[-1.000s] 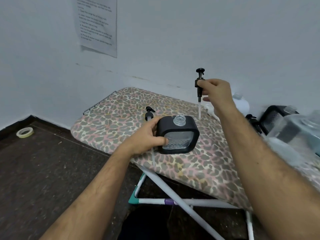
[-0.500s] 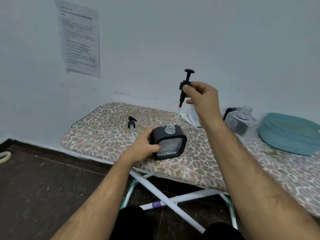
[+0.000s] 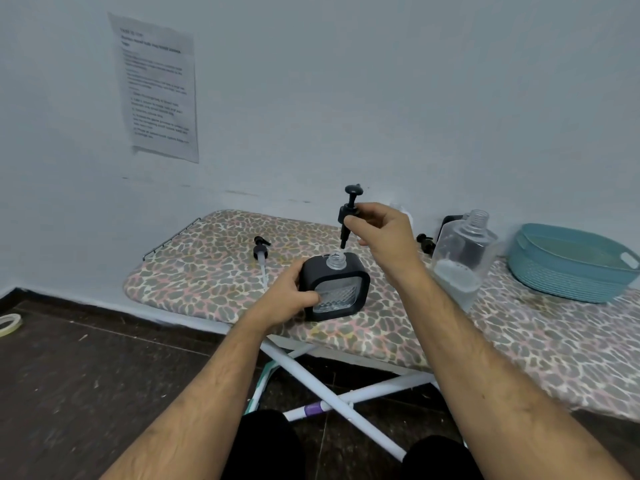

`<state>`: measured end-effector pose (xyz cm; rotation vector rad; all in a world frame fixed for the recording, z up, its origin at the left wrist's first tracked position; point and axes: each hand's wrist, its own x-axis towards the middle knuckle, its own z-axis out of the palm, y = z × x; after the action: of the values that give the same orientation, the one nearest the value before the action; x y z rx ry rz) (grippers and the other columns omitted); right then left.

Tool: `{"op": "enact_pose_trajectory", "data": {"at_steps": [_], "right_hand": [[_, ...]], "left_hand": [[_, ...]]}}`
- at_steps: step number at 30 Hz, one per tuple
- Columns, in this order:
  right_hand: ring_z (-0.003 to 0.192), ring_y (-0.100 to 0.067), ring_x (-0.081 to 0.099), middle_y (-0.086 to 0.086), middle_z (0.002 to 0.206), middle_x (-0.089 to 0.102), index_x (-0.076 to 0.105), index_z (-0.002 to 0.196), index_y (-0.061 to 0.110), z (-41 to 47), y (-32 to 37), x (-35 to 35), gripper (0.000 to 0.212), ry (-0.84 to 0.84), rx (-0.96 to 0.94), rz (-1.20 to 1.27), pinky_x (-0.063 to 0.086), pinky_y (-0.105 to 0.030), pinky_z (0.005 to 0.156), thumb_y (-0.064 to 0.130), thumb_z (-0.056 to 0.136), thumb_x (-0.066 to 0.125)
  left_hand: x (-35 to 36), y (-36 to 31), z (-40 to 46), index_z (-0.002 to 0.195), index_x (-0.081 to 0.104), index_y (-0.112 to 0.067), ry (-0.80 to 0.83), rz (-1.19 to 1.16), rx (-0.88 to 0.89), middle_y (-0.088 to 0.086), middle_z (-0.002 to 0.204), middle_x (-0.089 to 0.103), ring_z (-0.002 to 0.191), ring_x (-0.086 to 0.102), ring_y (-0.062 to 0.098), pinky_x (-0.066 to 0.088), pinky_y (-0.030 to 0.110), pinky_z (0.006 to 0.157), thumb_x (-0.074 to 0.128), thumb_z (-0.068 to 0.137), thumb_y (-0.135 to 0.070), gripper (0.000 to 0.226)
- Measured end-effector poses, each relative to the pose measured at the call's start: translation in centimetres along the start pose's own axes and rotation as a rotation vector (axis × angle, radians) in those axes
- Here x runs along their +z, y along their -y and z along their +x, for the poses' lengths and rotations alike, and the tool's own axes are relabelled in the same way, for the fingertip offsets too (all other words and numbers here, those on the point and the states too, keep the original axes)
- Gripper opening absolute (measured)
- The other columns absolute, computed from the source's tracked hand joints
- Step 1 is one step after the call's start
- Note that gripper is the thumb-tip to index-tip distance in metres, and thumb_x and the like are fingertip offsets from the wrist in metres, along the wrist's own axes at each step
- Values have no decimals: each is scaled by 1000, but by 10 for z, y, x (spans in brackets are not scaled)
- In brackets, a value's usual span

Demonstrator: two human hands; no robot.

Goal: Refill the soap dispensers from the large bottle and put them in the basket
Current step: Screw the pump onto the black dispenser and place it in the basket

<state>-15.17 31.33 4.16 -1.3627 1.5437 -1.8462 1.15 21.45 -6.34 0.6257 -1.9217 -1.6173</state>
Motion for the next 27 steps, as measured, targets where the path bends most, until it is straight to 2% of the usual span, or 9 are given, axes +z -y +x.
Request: {"op": "enact_pose_trajectory", "data": {"at_steps": [4,10,12,15,18,20,22,24,27], "right_hand": [[79,-3,67,2,89,75,74,90,26,-5,-9,4,16,21,7,-7,49,-13,66,11,84,73],[80,-5,69,4,85,76,76,91,23,-3,-15,6,13,64,-5,-21,52,-15,71,14,82,74],[81,-6,70,5,86,76,76,93,22,-4,-19,7,14,89,-6,-68,53,-17,73,15,81,74],[78,-3,69,9,83,76,77,92,24,-7,-27,7,14,104,8,-84,50,-13,67,16,81,75],[83,-4,70,11,85,75,77,98,22,-10,-33,7,19,103,26,-105,50,-15,70,18,79,77],[85,-3,69,15,86,74,76,97,27,-12,-35,6,21,107,37,-98,50,-16,73,18,78,78],[86,-1,69,19,86,74,75,87,36,-15,-38,5,22,119,40,-97,51,-15,72,17,77,79],[88,0,69,20,89,73,74,83,38,-17,-43,2,23,120,50,-111,53,-19,77,17,78,80],[94,2,67,19,93,72,73,87,35,-18,-49,-1,20,125,85,-139,52,-27,90,19,77,81]], "left_hand": [[1,1,-1,127,51,-31,-15,-12,-1,6,123,63,107,67,13,55,26,82,67,73,-7,61],[0,4,-2,129,50,-29,-7,-14,-4,11,124,63,113,65,24,57,40,93,68,73,-8,62],[1,4,-1,128,50,-30,-1,-23,-2,10,122,64,110,67,21,58,37,91,68,73,-7,62],[1,3,-1,126,51,-29,1,-37,4,9,119,65,105,68,17,57,32,86,67,73,-5,60],[0,3,-2,127,51,-28,-7,-43,8,9,118,65,103,68,14,57,29,83,67,73,-6,60],[0,4,-1,130,49,-27,-11,-46,9,8,120,64,105,68,16,57,30,84,67,74,-7,63],[0,4,-1,134,47,-25,-9,-39,5,8,121,64,106,67,17,58,32,86,67,73,-8,67],[1,5,-1,137,46,-23,-6,-28,5,9,121,64,107,67,19,58,35,88,67,73,-9,68],[1,7,-1,137,46,-24,-7,-21,3,11,121,63,109,66,25,57,42,90,67,74,-9,67]]}}
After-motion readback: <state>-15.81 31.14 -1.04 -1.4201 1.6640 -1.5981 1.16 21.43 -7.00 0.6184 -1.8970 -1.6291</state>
